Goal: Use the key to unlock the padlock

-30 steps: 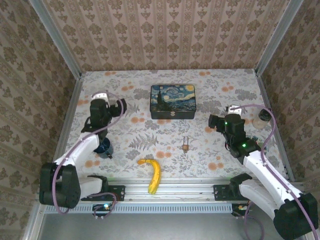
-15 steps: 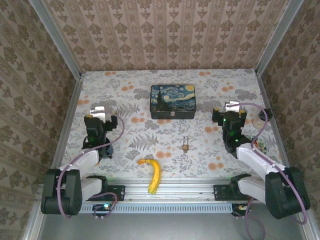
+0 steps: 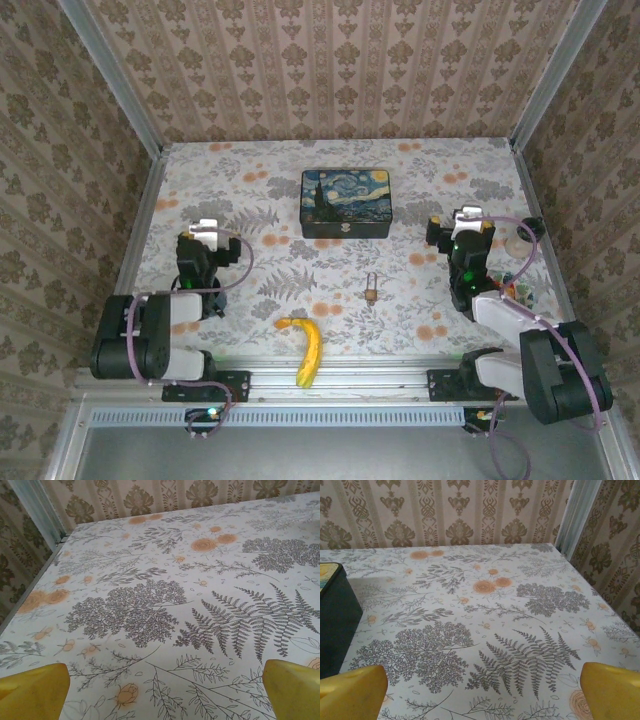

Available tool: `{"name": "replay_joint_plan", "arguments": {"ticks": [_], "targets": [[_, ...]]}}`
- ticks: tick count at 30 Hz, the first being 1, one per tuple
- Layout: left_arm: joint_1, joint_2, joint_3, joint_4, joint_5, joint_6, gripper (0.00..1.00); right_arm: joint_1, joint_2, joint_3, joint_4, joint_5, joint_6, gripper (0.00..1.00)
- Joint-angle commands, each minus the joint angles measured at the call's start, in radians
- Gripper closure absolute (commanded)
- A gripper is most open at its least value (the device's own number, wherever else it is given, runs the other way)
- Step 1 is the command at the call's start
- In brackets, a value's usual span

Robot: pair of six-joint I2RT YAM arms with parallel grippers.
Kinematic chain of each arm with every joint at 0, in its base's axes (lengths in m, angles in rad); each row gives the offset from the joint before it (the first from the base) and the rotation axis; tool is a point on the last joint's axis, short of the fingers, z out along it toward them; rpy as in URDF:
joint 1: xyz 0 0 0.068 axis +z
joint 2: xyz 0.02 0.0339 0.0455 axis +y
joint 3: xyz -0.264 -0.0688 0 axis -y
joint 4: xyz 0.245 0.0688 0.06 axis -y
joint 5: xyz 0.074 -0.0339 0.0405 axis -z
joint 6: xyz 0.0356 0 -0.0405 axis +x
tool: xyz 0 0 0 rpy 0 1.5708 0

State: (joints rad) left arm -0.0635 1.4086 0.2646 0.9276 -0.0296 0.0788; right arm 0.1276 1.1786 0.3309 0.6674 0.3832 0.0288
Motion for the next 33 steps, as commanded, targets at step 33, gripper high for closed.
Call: {"name": "replay_joint_plan", "arguments": {"ticks": [33], "targets": [[0.084, 0.149, 0.122, 0.003, 0.119, -0.024, 0.00, -0.138, 0.350, 0.082, 0.171, -0.367, 0.017, 0.00]]}}
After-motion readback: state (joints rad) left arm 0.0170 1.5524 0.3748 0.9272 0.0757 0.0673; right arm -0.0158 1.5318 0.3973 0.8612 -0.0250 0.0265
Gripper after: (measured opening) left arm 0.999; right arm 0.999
